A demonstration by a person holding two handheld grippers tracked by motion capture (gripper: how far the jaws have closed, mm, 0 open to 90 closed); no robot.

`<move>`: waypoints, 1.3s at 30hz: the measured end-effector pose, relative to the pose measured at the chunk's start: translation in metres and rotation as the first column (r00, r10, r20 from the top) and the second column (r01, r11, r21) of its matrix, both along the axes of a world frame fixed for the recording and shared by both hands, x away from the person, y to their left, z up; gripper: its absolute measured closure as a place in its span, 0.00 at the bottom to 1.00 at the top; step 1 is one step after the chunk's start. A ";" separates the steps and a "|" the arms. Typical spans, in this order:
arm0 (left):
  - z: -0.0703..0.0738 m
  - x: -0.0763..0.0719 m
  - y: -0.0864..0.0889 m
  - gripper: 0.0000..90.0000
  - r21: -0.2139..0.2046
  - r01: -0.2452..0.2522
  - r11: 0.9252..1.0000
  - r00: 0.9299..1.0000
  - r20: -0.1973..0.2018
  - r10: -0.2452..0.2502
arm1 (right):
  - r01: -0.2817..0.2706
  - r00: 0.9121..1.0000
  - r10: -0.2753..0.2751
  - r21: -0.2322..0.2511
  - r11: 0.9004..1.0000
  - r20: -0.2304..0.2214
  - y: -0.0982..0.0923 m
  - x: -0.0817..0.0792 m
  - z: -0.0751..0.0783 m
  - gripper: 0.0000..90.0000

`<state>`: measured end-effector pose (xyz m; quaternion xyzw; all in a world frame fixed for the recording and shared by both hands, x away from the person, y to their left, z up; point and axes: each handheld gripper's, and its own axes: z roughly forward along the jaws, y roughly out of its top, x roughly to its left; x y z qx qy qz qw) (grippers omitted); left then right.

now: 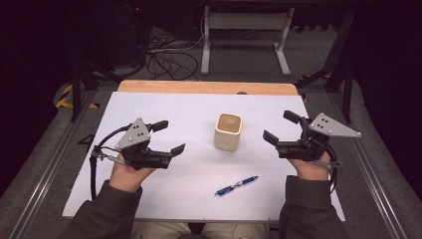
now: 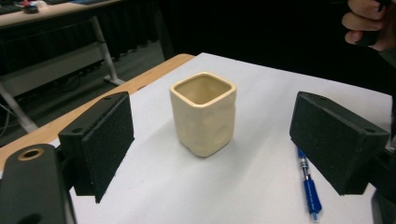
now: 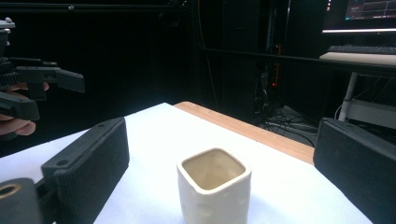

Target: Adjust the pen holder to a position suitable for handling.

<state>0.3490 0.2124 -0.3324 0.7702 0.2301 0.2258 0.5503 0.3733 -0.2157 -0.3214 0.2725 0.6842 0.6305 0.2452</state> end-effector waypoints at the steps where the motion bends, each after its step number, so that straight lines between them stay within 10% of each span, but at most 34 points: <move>1: -0.001 0.000 -0.002 0.17 0.003 0.006 1.000 1.000 0.000 -0.006 | -0.002 1.000 0.002 0.000 1.000 0.004 0.000 0.000 0.000 0.05; 39: -0.039 0.010 -0.087 0.18 0.092 0.159 0.983 0.983 -0.103 -0.149 | -0.022 1.000 0.022 -0.010 1.000 0.006 0.009 -0.002 0.000 0.05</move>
